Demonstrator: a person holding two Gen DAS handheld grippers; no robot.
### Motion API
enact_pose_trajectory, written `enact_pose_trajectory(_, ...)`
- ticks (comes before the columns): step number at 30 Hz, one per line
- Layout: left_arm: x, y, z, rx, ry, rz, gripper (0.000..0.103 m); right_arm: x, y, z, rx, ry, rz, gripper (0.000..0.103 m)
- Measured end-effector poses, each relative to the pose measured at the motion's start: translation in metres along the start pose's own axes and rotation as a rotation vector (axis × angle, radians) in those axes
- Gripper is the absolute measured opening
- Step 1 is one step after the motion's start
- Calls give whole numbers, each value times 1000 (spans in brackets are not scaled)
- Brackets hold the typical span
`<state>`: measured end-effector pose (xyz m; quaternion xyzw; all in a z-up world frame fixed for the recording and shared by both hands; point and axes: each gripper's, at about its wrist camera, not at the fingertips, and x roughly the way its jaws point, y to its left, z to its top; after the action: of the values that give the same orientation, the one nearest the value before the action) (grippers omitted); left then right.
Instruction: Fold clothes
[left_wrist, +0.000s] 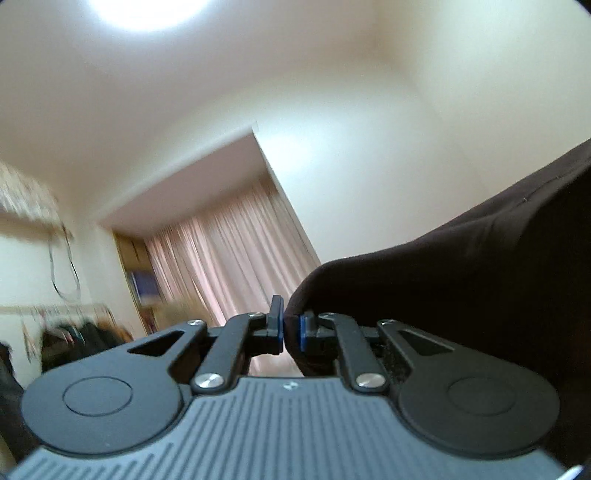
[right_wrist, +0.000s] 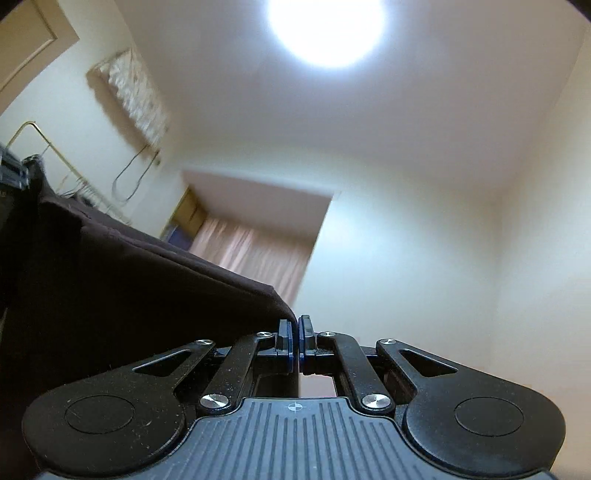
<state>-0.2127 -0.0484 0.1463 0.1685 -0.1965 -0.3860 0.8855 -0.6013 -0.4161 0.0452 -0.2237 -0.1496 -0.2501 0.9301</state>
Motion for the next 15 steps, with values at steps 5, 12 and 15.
enact_pose_trajectory(5, 1, -1, 44, 19, -63, 7, 8, 11, -11, 15, -44, -43, -63, 1)
enact_pose_trajectory(12, 85, -16, 24, 20, 11, -42, 8, 111, -7, -37, -184, 41, -87, 1)
enact_pose_trajectory(15, 171, -34, -33, -16, 110, -80, 9, 195, 6, -120, -240, 168, -42, 1)
